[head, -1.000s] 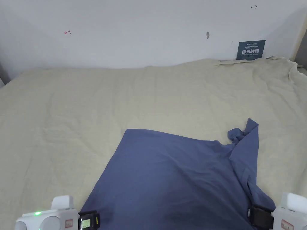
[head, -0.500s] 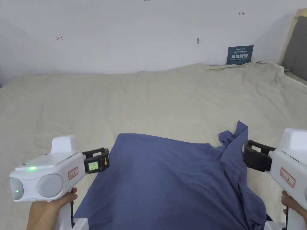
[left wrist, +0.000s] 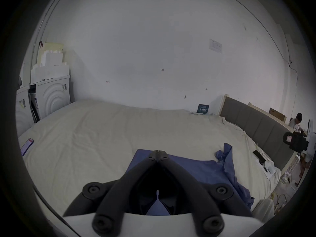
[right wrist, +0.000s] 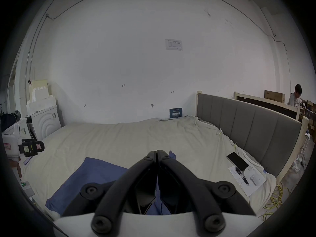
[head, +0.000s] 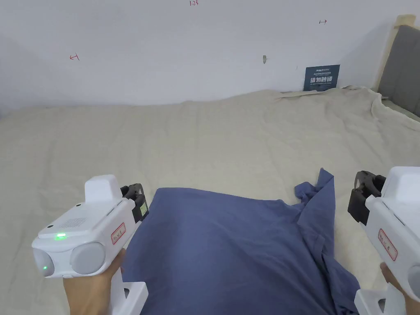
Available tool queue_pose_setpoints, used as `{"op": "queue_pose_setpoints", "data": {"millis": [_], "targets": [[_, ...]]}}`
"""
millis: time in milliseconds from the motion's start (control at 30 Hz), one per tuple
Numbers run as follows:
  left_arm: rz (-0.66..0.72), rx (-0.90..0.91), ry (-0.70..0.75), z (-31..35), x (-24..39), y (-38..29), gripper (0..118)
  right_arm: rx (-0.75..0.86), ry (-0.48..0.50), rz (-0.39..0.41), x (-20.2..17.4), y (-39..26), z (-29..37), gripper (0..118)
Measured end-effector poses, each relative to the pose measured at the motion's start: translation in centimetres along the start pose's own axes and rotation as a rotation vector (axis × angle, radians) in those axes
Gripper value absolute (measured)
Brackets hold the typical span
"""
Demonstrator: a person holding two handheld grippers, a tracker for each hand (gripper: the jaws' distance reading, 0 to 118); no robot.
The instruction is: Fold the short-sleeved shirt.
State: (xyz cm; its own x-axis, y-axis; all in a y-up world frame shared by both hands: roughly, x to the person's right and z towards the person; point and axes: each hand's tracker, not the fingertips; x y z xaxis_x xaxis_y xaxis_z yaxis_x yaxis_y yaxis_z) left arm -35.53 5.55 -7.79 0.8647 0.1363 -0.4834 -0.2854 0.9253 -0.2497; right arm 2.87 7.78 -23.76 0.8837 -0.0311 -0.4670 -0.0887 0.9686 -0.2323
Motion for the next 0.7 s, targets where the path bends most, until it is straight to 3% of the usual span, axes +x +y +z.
{"op": "queue_pose_setpoints", "data": {"millis": [333, 467, 667, 700], "targets": [[-0.037, -0.087, -0.003, -5.5, -1.0, 0.9, 0, -0.01, -0.026, 0.021, 0.8, 0.0, -2.6, 0], [-0.069, -0.199, 0.005, -11.2, -1.9, 1.6, 0, -0.026, -0.031, 0.023, 1.0, 0.0, -4.4, 0], [-0.009, -0.369, -0.031, -21.5, -4.3, 2.0, 0, -0.077, -0.055, 0.023, 1.6, -0.7, -7.9, 0], [-0.011, -0.391, -0.023, -23.1, -4.5, 2.0, 12, -0.086, -0.056, 0.016, 1.6, -0.8, -8.5, 0]]}}
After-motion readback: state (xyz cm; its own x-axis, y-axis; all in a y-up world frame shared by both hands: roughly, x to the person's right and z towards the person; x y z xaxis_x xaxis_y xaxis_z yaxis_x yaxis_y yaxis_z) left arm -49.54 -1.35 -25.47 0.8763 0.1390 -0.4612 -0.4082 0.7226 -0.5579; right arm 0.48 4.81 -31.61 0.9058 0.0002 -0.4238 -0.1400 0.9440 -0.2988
